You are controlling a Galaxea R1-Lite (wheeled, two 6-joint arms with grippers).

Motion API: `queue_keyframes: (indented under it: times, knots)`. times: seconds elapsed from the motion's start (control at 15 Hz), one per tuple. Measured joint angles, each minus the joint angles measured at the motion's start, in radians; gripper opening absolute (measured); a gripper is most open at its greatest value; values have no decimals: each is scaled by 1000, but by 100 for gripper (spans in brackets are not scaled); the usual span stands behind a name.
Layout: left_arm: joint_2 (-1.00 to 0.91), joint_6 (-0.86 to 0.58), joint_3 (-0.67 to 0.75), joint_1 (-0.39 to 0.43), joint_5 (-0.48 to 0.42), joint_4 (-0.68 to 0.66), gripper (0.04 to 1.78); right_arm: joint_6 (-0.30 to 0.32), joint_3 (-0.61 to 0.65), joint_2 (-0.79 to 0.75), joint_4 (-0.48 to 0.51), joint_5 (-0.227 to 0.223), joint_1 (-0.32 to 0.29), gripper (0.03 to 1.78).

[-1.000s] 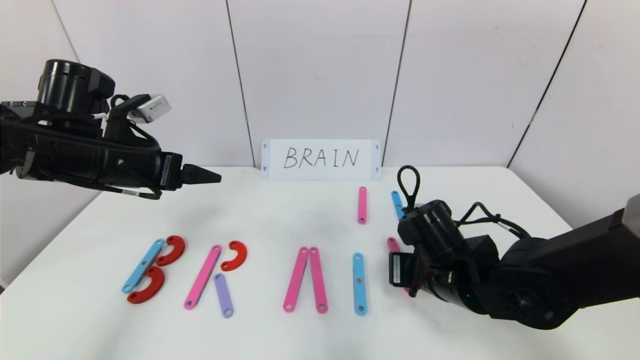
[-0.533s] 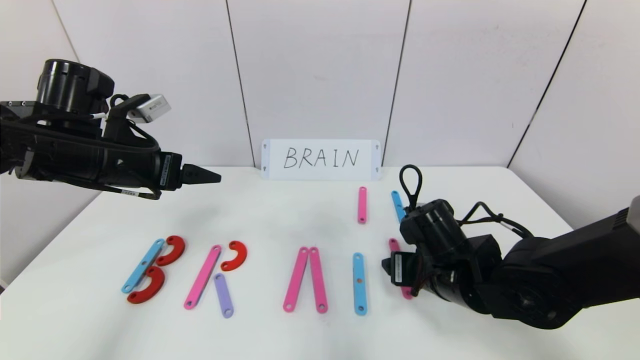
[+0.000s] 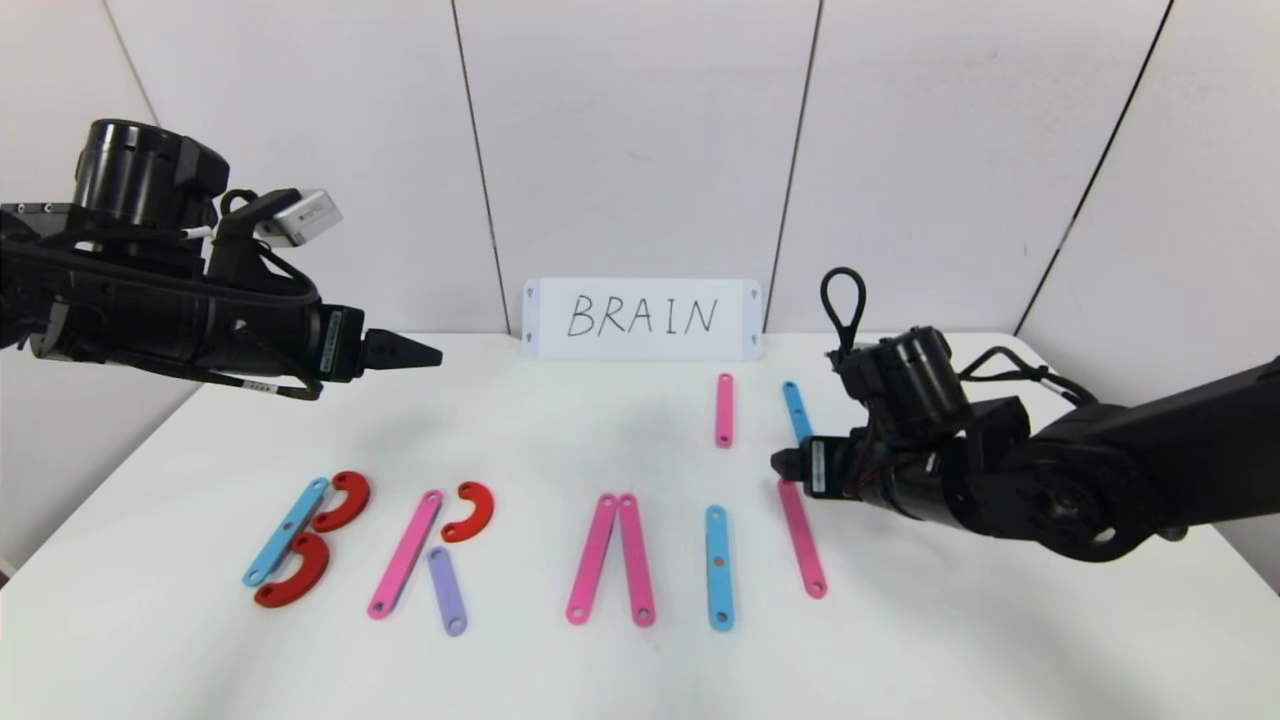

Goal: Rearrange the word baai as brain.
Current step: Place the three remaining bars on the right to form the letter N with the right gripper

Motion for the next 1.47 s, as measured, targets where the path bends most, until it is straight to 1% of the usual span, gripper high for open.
queue_keyframes:
  times: [0.13, 0.47, 0.67, 0.8, 1.0, 1.13, 1.27, 1.47]
  knots:
    - [0, -1, 0, 0, 0, 0, 174, -60, -64, 22, 19, 35, -38, 173]
    - [0, 0, -1, 0, 0, 0, 174, -152, -271, 172, 47, 44, -111, 173]
    - [-1, -1, -1, 0, 0, -1, 174, -184, -368, 268, 45, 44, -141, 173]
    - [-3, 0, -1, 0, 0, 0, 174, -186, -409, 315, 39, 45, -150, 173]
    - [-5, -1, -1, 0, 0, 0, 174, -186, -438, 360, 36, 65, -156, 171]
    - [-5, -1, 0, 0, -1, 0, 174, -183, -442, 374, 25, 67, -154, 157]
    - [-6, 0, 1, -1, -1, 0, 174, -179, -443, 381, 22, 67, -153, 136]
    - [-6, 0, 2, -2, -1, 0, 174, -176, -442, 384, 22, 66, -156, 85]
